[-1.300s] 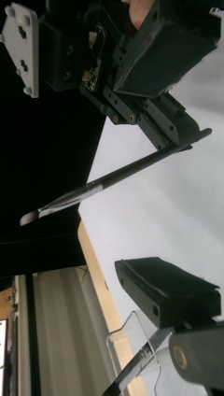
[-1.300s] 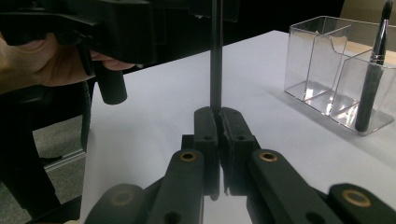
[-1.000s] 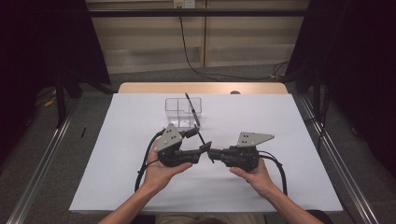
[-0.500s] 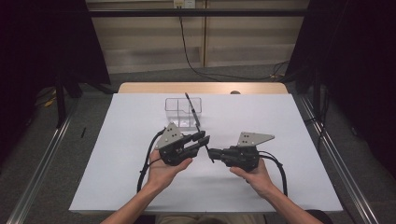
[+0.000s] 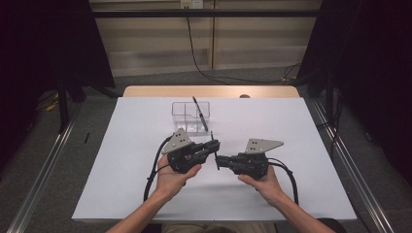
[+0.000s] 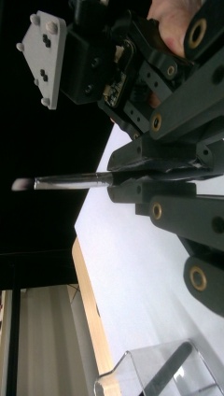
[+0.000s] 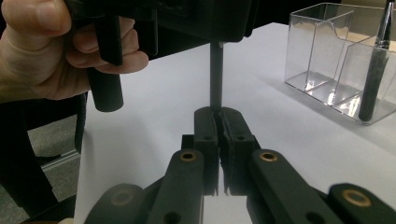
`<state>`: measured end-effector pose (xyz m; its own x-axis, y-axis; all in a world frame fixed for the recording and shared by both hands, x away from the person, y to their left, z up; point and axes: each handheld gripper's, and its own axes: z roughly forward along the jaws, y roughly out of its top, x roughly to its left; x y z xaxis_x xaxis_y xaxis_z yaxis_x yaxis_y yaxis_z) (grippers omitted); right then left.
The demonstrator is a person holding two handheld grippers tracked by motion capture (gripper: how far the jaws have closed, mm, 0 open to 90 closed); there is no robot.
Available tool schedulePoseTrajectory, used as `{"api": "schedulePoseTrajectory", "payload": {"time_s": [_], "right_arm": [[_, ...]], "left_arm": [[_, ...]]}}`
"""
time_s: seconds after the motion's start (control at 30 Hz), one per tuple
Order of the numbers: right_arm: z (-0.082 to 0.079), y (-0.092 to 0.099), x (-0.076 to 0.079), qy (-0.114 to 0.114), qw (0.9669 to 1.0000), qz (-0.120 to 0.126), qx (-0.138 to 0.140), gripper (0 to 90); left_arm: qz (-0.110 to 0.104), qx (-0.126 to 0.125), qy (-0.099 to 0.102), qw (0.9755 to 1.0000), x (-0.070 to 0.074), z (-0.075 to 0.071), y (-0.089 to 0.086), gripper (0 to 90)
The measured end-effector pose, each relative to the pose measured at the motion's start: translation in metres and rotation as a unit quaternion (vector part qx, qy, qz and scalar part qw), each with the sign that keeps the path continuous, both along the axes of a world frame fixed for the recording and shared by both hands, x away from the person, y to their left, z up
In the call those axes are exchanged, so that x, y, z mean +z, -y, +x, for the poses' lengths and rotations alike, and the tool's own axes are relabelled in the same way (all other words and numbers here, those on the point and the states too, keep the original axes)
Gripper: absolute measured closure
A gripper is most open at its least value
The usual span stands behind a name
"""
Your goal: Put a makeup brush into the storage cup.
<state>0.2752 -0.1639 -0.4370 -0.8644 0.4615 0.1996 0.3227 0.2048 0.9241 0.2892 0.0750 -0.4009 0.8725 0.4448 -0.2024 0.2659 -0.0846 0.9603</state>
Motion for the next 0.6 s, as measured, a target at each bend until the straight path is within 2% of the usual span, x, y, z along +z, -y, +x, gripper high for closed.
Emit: {"api": "schedulePoseTrajectory", "payload": {"time_s": [0.07,0.43,0.6], "right_arm": [[-0.0004,-0.0004,0.0002,0.001,1.0000,-0.001,0.001,86.1],[-0.0004,-0.0004,-0.0003,0.003,1.0000,0.001,0.003,85.4],[-0.0009,-0.0012,-0.0015,0.001,1.0000,0.000,0.006,81.3]], "left_arm": [[-0.001,-0.001,-0.009,1.0000,0.0004,-0.0003,0.0008,85.8],[0.001,-0.007,-0.013,0.9999,0.0017,0.0004,0.0023,86.1],[0.003,-0.012,-0.015,0.9998,0.0007,-0.0002,0.0045,86.1]]}}
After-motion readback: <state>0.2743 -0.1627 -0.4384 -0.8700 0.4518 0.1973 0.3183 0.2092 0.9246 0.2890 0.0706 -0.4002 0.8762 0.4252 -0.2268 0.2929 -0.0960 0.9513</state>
